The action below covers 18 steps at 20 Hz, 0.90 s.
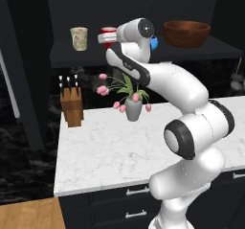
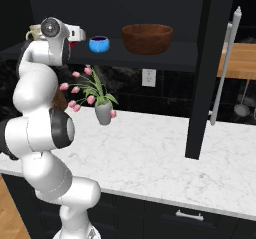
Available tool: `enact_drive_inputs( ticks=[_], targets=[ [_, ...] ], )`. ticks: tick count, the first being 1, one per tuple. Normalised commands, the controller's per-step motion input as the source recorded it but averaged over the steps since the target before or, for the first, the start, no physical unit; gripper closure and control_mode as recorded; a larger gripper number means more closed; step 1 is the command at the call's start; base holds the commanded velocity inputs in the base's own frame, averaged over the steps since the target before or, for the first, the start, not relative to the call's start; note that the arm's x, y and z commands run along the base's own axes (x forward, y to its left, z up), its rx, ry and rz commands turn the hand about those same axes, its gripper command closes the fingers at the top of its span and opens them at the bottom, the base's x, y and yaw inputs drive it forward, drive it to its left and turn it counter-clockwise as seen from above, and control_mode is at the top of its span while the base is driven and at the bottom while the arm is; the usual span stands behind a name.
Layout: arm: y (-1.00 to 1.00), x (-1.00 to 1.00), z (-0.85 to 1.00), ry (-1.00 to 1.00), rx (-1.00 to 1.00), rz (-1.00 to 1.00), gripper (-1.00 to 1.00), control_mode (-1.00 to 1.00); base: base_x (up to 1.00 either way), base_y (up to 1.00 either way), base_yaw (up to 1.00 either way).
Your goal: Gather all objects into one cabinet and sort the glasses and bowls to opposite sides.
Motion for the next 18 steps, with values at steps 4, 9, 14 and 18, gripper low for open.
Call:
enact_drive_inputs(
  ticks=[4, 9, 14, 18],
  targets=[
    [-0.06, -0.91, 0.00, -0.02, -0.02, -0.05, -1.00, -1.00, 0.00, 0.00, 0.00],
    [-0.05, -1.00, 0.00, -0.10, -0.02, -0.03, -1.00, -1.00, 0.00, 0.00, 0.00],
    [-0.06, -1.00, 0.01, -0.09, -0.02, -0.02, -1.00, -1.00, 0.00, 0.00, 0.00],
    [-0.10, -1.00, 0.08, -0.12, -0.02, -0.02, -1.00, -1.00, 0.00, 0.00, 0.00]
  ],
)
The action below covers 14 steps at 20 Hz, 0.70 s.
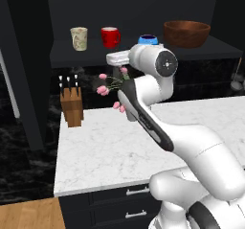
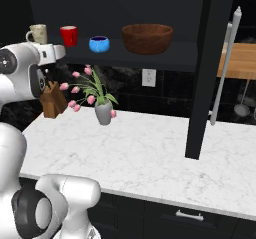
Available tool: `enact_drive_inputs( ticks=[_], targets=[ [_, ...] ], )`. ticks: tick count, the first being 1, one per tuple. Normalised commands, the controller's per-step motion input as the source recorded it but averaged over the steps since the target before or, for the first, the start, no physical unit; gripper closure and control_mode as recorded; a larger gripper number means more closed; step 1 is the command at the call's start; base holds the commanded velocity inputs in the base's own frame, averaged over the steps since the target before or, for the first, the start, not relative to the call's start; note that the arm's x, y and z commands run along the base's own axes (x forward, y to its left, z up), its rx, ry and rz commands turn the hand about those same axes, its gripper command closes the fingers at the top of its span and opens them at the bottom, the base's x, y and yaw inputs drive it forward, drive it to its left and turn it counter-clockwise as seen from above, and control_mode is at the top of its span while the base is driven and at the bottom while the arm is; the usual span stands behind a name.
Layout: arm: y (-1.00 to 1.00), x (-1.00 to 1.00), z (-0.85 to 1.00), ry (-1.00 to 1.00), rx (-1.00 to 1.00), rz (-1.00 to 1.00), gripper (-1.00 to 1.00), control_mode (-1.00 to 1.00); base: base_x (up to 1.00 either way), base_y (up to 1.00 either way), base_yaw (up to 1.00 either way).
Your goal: Gather all objects into one cabinet and sort the glasses and bowls to opposite sides.
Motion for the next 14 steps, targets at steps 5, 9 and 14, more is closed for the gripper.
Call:
enact_drive_inputs(
  ticks=[5, 9, 14],
  targets=[
    [-0.14, -1.00, 0.11, -0.15, -0.02, -0.03, -1.00, -1.00, 0.00, 0.00, 0.00],
    [-0.16, -1.00, 0.13, -0.12, -0.01, -0.04, -1.00, -1.00, 0.00, 0.00, 0.00],
    [-0.20, -1.00, 0.14, -0.11, 0.00, -0.03, -1.00, -1.00, 0.00, 0.00, 0.00]
  ],
)
